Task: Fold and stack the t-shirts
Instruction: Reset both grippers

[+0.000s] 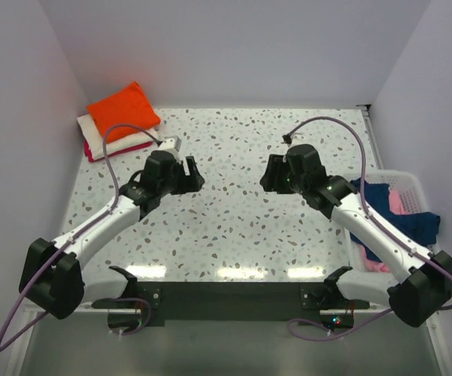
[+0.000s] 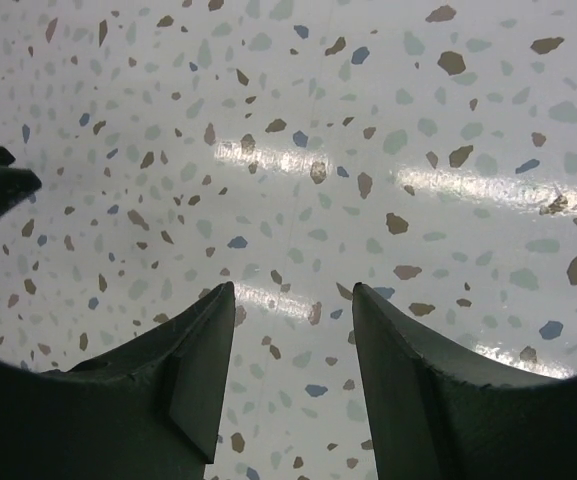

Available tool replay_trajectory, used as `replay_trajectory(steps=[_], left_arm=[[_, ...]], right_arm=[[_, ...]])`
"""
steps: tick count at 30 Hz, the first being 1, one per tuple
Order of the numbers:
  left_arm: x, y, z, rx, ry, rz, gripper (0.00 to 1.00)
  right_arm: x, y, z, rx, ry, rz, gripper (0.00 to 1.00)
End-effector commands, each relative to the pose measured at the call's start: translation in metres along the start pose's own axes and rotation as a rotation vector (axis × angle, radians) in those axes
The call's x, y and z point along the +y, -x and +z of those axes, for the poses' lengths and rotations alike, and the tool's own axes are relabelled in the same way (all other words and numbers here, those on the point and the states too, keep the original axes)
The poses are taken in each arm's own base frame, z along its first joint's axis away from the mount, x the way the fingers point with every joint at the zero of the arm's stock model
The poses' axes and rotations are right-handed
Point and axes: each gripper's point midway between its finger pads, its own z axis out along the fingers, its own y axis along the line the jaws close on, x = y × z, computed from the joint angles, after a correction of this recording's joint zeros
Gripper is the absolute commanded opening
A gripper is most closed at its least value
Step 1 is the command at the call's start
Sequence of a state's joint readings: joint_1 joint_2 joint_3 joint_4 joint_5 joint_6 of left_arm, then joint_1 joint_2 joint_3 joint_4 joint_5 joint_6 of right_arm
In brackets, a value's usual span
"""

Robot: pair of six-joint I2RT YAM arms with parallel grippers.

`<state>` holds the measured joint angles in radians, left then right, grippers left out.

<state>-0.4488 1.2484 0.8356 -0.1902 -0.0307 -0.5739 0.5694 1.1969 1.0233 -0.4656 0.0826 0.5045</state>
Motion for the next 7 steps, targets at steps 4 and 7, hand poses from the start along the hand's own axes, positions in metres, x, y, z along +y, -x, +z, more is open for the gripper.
replay_trajectory(steps=[4,7], left_arm=[[-0.029,0.001,-0.013,-0.047,-0.102,0.039,0.78],[-0.035,0.008,-0.019,-0.045,-0.116,0.079,0.78]], right_arm=[[-0.018,0.007,-0.018,-0.080,-0.069,-0.006,0.53],[-0.021,0.007,-0.018,-0.082,-0.087,0.008,0.54]])
